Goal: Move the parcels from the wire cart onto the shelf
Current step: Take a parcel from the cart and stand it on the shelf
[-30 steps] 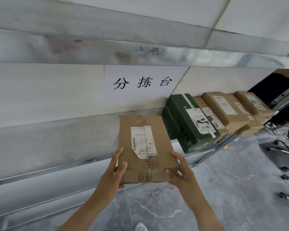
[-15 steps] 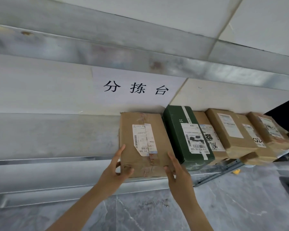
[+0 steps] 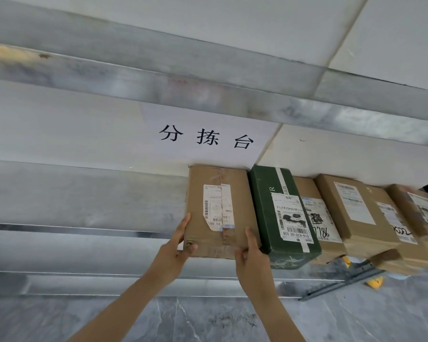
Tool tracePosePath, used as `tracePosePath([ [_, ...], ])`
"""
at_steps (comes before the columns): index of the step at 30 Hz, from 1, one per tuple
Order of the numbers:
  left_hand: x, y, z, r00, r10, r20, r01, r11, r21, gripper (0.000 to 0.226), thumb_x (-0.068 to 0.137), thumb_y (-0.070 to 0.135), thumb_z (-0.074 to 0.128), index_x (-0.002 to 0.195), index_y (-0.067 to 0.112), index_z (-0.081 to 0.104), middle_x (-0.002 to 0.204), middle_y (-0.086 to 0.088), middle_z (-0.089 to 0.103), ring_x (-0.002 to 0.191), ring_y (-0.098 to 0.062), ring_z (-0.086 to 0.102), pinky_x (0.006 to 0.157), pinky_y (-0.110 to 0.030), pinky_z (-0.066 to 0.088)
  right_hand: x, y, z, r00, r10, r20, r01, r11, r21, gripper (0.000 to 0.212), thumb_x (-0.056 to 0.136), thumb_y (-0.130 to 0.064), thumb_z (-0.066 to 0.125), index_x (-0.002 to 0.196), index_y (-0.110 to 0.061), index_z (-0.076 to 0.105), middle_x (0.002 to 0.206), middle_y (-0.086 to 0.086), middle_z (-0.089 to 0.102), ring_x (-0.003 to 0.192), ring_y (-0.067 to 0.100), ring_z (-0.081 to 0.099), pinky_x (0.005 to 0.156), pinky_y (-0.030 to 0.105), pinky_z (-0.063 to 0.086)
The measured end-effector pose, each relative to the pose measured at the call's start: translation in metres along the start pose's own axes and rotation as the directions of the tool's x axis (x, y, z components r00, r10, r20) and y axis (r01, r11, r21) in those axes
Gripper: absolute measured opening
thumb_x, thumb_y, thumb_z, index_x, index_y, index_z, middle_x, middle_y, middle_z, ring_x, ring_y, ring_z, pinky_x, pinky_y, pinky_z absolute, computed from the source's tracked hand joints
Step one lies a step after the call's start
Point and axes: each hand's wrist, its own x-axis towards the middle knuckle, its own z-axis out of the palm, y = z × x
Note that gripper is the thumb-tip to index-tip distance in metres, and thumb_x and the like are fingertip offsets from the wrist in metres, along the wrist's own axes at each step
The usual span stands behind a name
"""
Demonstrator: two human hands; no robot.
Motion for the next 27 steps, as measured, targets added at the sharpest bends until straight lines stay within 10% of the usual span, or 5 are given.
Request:
tracePosePath([
  [13,0.002,0.001,0.001,0.999,0.052,-0.001,-0.049,0.949,0.312,0.102,0.091,0.022,0.058,0.124,0.065,-0.028,0.125,0.019,0.034,0.098,-0.005,0.051,0.083,-0.004,0.038,-0.003,-0.02,-0.016,0.957,-0.074,0.281,0.075,0.997,0.007,0.073,0.098,-0.018,0.048,0.153,-0.024,0.0,0.092,-0.004,0.054,0.063,0.001,0.049,0.053,0.013,0.04],
  [19,-0.031,-0.009,-0.024,0.965,-0.101,-0.241,0.186,0.914,0.36,0.063,0.091,0.025,0.057,0.145,0.021,0.025,0.144,-0.001,0.043,0.126,-0.02,0.046,0.101,-0.026,0.037,-0.004,-0.036,-0.011,0.884,-0.248,0.397,0.272,0.962,-0.005,0.062,0.097,-0.021,0.053,0.151,-0.027,0.022,0.148,-0.009,0.039,0.126,0.009,0.048,0.094,0.017,0.037],
  [24,-0.081,-0.024,-0.08,0.857,0.027,-0.514,0.33,0.737,0.589,0.073,0.08,0.045,0.063,0.141,0.014,0.037,0.142,-0.01,0.045,0.13,-0.03,0.04,0.103,-0.042,0.036,0.003,-0.082,0.014,0.773,-0.472,0.425,0.535,0.844,-0.036,0.041,0.095,-0.026,0.056,0.135,-0.026,0.049,0.108,-0.002,0.064,0.098,0.009,0.058,0.085,0.012,0.042],
  [27,-0.119,-0.036,-0.117,0.795,0.058,-0.604,0.46,0.591,0.663,0.084,0.067,0.048,0.072,0.137,0.011,0.044,0.136,-0.015,0.048,0.126,-0.039,0.042,0.097,-0.052,0.038,0.003,-0.113,0.045,0.67,-0.607,0.428,0.673,0.74,-0.002,0.046,0.092,-0.032,0.06,0.136,-0.028,0.048,0.119,-0.008,0.058,0.103,0.004,0.053,0.09,0.018,0.044],
])
